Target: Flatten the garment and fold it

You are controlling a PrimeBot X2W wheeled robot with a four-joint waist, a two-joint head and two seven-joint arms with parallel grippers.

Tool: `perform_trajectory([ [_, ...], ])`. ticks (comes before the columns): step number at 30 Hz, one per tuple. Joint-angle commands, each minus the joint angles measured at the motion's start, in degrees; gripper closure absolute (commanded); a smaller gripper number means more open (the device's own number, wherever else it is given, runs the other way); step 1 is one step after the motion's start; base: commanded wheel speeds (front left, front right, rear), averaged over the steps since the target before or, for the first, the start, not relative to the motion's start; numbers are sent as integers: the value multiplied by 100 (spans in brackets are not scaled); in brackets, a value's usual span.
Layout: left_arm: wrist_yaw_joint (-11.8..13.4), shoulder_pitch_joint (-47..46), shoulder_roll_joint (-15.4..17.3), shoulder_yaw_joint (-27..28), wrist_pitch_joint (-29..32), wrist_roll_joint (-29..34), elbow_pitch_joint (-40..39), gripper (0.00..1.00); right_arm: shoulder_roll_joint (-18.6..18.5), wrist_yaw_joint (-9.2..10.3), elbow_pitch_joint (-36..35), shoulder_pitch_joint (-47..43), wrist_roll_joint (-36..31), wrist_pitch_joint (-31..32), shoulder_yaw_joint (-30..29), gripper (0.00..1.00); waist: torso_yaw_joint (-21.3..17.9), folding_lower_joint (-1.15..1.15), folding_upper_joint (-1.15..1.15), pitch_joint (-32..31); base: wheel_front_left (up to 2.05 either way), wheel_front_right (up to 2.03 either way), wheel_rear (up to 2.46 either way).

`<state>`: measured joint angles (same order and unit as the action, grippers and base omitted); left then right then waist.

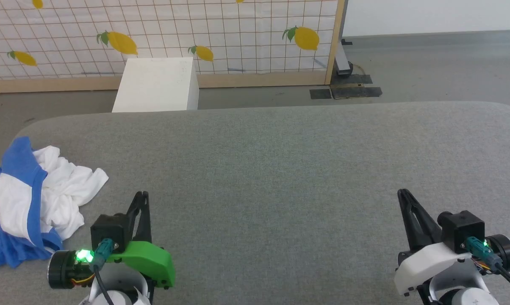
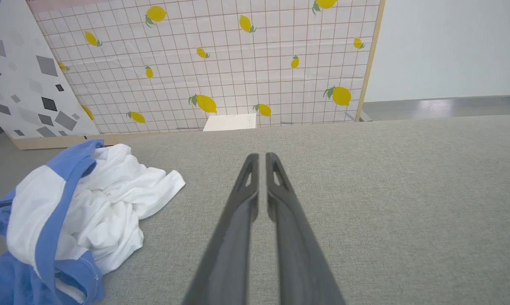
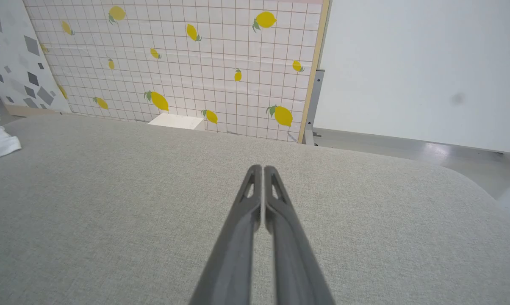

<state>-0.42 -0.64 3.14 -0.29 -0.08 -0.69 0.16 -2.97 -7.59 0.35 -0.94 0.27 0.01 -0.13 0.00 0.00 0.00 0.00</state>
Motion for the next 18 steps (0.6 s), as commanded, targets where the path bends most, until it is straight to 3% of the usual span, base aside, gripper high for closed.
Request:
perform_trajectory([
  [1,0,0,0,-2,-1,0,2,0,0,0,0,0,2,0,0,0,0,0,0,0,0,0,0],
  [18,121,-127,9,-150,-197,-109,211,0,1,1,31,19,71,-142,-91,0,116,0,0,13,0,0,0],
])
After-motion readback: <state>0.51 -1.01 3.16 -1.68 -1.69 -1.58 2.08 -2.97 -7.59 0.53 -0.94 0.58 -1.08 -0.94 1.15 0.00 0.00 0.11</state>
